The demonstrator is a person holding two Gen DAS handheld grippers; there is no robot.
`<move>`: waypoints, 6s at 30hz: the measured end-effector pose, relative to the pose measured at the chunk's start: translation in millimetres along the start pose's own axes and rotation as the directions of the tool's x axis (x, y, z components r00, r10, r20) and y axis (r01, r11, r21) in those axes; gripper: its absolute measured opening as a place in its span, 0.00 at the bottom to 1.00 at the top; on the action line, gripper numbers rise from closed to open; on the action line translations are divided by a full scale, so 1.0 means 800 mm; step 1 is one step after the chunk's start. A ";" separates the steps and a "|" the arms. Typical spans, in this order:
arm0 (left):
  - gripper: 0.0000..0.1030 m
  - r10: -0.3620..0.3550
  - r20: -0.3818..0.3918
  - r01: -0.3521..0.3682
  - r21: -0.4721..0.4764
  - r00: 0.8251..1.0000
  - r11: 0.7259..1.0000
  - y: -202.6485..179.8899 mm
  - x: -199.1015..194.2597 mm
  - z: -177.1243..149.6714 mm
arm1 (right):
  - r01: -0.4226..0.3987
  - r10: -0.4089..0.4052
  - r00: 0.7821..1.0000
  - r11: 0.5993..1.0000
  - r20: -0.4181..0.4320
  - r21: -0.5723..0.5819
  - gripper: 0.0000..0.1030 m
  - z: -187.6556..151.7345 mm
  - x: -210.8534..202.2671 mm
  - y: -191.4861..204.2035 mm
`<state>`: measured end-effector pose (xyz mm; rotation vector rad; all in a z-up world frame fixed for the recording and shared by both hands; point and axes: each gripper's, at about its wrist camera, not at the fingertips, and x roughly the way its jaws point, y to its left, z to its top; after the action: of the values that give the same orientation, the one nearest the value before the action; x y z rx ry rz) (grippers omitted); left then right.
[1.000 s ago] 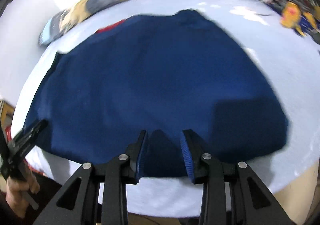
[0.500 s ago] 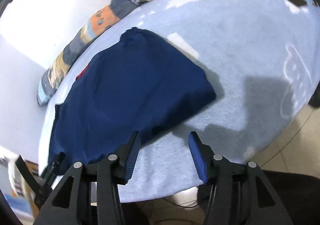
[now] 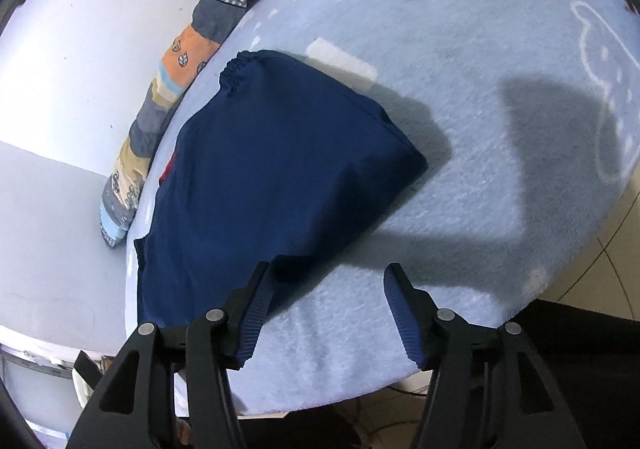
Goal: Fold large clothes
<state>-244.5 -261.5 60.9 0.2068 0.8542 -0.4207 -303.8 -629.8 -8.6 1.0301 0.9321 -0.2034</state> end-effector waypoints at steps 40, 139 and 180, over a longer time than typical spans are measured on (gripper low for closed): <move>0.68 0.011 -0.011 -0.011 -0.060 1.000 0.998 -0.013 0.026 0.014 | -0.271 0.272 0.962 0.959 0.003 0.087 0.25 0.092 0.087 0.012; 0.68 0.317 0.027 -0.265 -0.486 0.948 0.833 0.314 -0.023 0.019 | -0.060 -0.065 0.992 0.483 -0.104 -0.874 0.86 -0.329 0.270 0.501; 0.69 -0.094 0.084 0.102 -0.096 0.992 0.990 0.152 -0.014 0.040 | -0.189 0.058 0.979 0.629 -0.198 -0.754 0.31 -0.132 0.118 0.349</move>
<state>-175.9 -160.2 91.7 0.0554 0.8077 -0.4741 -152.4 -371.2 81.1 0.2898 0.9480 0.3928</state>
